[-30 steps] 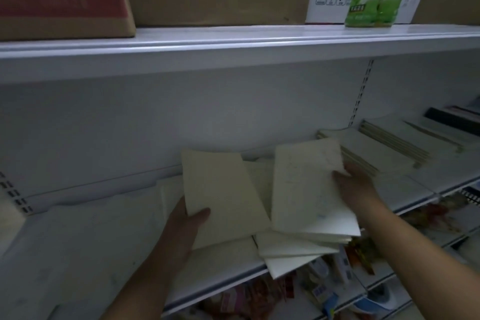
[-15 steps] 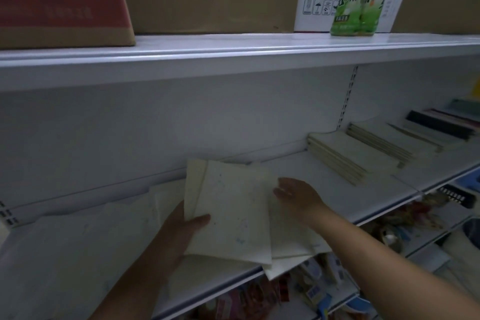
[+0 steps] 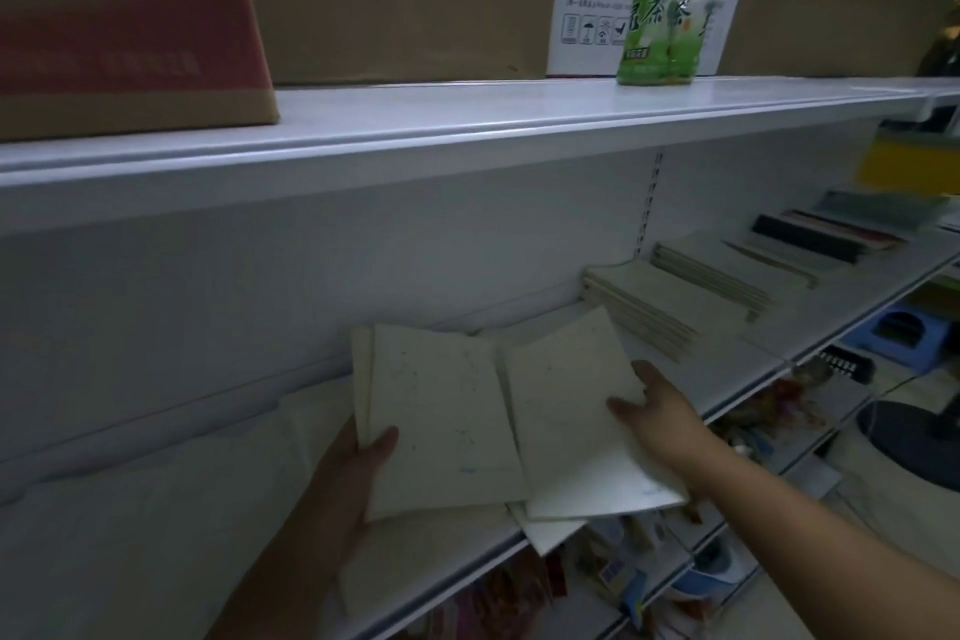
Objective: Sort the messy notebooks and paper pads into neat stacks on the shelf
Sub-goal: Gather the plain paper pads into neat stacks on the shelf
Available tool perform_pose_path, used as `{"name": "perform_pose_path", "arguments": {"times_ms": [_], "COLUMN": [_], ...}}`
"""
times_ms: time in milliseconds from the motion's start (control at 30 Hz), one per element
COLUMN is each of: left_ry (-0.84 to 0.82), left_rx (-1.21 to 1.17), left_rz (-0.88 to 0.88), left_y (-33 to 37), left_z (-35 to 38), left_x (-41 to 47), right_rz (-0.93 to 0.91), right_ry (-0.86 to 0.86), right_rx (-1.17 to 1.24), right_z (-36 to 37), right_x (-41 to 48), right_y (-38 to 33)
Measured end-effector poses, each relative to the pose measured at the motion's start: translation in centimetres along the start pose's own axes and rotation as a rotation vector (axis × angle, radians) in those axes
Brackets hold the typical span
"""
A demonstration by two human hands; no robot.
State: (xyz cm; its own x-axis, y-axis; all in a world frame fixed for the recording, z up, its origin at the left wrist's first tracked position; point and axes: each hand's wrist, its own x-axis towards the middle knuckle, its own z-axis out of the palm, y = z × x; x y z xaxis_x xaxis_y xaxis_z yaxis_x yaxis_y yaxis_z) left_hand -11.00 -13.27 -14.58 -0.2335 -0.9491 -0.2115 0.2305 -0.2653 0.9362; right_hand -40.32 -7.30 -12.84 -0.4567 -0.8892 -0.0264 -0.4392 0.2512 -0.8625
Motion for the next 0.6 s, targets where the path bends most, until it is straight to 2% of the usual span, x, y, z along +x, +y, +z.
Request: {"name": "perform_pose_path", "arguments": {"times_ms": [67, 133, 267, 400, 533, 600], "left_ry": [-0.013, -0.005, -0.044, -0.140, -0.233, -0.221], "left_rx": [-0.004, -0.001, 0.011, 0.072, 0.069, 0.049], "left_rz": [-0.018, -0.015, 0.046, 0.105, 0.102, 0.073], "left_y": [0.3, 0.9, 2.2, 1.5, 0.1, -1.1], "left_z": [-0.3, -0.2, 2.1, 8.4, 16.0, 18.9], "left_x": [-0.3, -0.8, -2.0, -4.0, -5.1, -5.1], "right_rz": [0.026, 0.038, 0.149, 0.184, 0.242, 0.299], "right_ry": [0.039, 0.055, -0.069, -0.162, -0.230, -0.225], "right_rx": [0.302, 0.448, 0.736, 0.805, 0.841, 0.847], "right_z": [-1.3, -2.9, -4.1, -3.2, -5.9, -8.3], "right_x": [-0.6, -0.9, -1.3, -1.1, -1.1, -0.9], "right_y": [-0.2, -0.4, -0.5, -0.1, 1.4, 3.1]}}
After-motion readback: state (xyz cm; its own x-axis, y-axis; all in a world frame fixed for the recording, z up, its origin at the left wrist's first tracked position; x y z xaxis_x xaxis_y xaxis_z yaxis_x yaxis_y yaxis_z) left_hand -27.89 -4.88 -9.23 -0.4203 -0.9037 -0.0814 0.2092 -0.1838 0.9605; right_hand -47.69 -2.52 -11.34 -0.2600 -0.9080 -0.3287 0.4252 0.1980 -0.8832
